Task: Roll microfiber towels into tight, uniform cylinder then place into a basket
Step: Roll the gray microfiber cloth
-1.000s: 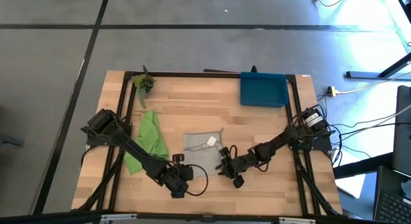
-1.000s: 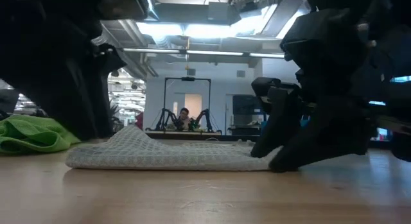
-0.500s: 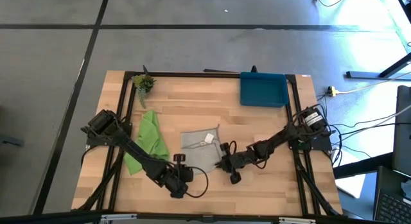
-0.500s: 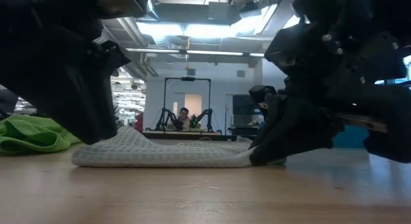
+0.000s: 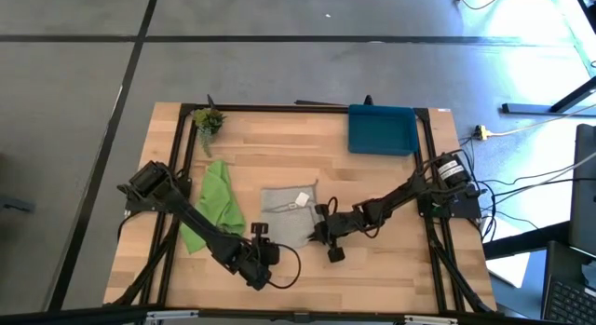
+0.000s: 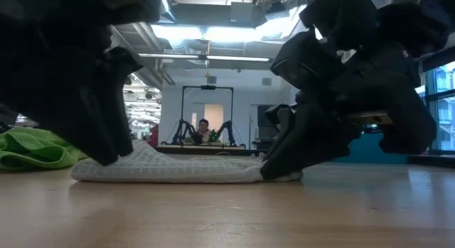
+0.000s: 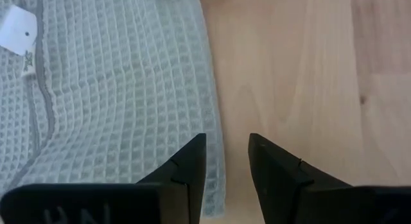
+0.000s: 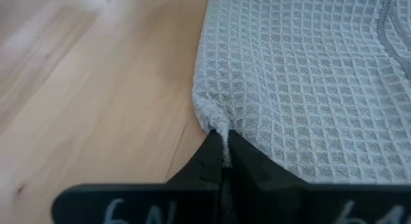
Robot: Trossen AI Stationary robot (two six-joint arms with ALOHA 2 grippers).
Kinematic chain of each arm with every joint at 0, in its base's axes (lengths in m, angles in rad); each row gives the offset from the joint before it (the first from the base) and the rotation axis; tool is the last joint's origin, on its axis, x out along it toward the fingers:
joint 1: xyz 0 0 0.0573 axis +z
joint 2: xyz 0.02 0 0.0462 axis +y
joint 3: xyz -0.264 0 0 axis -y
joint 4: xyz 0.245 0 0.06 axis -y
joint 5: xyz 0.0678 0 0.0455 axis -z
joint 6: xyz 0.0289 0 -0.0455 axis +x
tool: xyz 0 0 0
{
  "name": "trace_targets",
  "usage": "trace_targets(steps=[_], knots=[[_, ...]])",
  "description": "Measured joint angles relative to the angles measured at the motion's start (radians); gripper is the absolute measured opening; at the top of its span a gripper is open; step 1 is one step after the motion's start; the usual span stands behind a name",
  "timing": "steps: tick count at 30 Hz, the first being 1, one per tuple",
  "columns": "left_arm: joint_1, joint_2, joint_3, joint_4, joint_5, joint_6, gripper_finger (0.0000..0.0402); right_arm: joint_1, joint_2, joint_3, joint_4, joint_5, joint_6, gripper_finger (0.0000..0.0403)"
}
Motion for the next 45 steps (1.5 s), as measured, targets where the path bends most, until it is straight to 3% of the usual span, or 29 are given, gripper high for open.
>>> trace_targets(steps=[12, 18, 30, 33, 39, 45], knots=[[-0.012, 0.063, 0.004, -0.021, -0.062, -0.034, 0.0108, -0.009, 0.000, 0.001, -0.001, -0.015, 0.005, 0.0010], [-0.015, 0.059, -0.003, -0.077, -0.164, -0.039, 0.0108, -0.009, -0.001, 0.001, -0.001, -0.020, 0.001, 0.0010], [0.008, 0.066, 0.000, -0.132, -0.149, -0.092, 0.0107, -0.013, -0.001, 0.002, 0.003, -0.027, -0.003, 0.0010], [0.015, 0.065, 0.001, -0.131, -0.123, -0.096, 0.0091, -0.013, -0.002, 0.002, 0.002, -0.026, -0.003, 0.0010], [0.018, 0.064, 0.002, -0.129, -0.071, -0.115, 0.0009, -0.013, -0.002, 0.002, 0.001, -0.026, -0.002, 0.0011], [0.025, 0.063, 0.045, -0.184, -0.021, -0.111, 0.0002, -0.013, -0.003, 0.003, -0.013, -0.025, 0.000, 0.0009]])
